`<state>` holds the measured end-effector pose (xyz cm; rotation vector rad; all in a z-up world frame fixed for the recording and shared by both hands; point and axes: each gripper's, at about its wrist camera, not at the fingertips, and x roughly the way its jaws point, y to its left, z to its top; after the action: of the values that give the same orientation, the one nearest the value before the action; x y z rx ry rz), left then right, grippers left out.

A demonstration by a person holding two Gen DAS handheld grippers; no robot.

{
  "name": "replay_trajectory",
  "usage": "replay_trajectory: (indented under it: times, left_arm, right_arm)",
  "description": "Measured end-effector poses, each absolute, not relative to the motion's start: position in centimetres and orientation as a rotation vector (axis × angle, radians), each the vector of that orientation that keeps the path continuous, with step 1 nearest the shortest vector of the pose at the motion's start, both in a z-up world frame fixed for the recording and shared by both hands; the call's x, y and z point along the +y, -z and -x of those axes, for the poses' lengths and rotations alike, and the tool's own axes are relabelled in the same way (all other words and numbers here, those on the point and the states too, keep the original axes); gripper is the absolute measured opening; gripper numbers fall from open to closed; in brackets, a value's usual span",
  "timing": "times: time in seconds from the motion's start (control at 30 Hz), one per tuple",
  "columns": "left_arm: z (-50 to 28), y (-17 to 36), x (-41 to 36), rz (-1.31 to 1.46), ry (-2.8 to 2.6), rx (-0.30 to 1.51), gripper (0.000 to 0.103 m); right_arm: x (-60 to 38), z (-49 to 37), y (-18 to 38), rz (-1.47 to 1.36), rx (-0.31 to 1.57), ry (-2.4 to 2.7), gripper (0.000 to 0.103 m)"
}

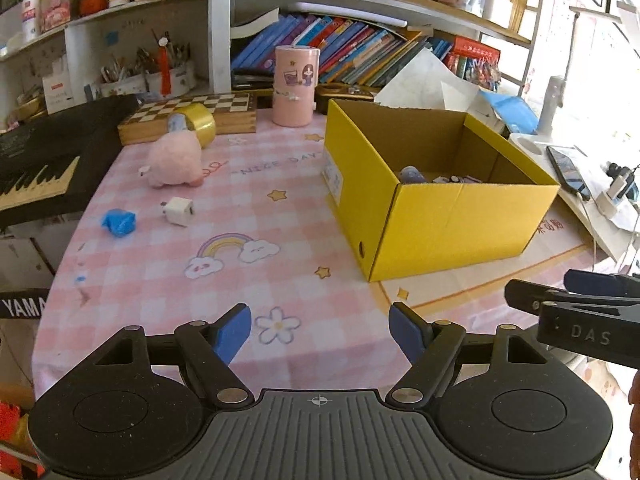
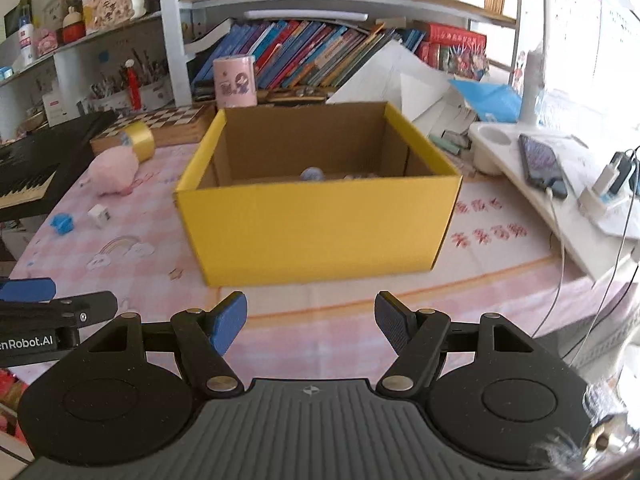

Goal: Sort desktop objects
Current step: 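Move both tools toward the white charger plug and blue object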

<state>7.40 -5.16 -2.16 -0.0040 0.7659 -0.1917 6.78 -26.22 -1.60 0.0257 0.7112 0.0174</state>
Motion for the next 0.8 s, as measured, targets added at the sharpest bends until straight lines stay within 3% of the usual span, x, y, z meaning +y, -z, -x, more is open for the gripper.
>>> replay_trajectory:
  times: [0.8]
  left_arm:
    - [-3.4, 2.6, 0.9, -0.002, 0.171, 0.791, 0.078]
  right_arm:
    - [-19.1, -3.0, 2.6, -0.034, 0.765, -0.086, 0.071]
